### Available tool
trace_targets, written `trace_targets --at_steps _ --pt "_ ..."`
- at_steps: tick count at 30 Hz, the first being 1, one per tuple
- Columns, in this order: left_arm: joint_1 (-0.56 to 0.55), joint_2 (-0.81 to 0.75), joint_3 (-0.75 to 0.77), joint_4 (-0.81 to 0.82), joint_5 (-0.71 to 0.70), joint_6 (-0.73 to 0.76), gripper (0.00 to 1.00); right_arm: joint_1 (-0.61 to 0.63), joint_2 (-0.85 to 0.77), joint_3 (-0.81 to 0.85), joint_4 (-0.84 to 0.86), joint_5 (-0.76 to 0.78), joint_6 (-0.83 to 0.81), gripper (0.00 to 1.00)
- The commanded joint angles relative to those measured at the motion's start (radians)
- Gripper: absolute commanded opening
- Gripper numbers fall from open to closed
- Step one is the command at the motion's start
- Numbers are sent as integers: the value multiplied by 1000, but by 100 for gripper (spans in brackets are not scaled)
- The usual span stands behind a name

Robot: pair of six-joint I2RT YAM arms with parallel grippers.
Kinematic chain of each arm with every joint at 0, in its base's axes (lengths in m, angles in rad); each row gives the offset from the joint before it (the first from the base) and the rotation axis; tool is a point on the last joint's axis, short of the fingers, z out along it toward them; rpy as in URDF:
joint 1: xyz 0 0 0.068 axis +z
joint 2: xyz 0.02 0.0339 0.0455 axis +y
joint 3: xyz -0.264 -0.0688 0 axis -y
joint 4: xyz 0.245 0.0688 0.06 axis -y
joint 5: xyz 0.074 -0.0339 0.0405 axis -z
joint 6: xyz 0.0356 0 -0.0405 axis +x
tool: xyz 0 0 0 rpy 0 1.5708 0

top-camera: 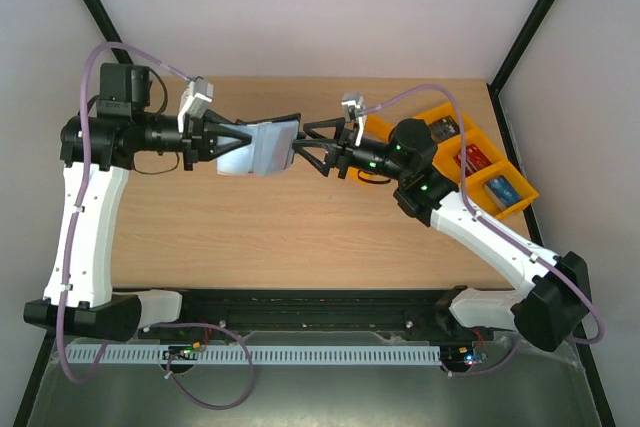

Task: Take the credit cards out of the card holder
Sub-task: Pick up the card holder from the center of the board, then remove the credit card from the card holder.

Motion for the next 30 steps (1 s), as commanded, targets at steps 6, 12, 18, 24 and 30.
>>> trace_targets --at_steps 6,12,18,24,30 --pt "-20 -8 33 -91 65 103 2 38 45 17 63 -35 -41 57" --pt "-29 -8 23 -92 56 111 2 81 71 37 66 -53 -56 61" --pt "-32 -14 -26 -80 45 121 2 108 93 58 96 -79 -39 77" --pt "-33 -23 -72 -69 75 123 2 117 125 63 203 -137 44 83" --pt "-33 -41 -189 174 -10 -163 2 134 150 91 216 -128 102 17"
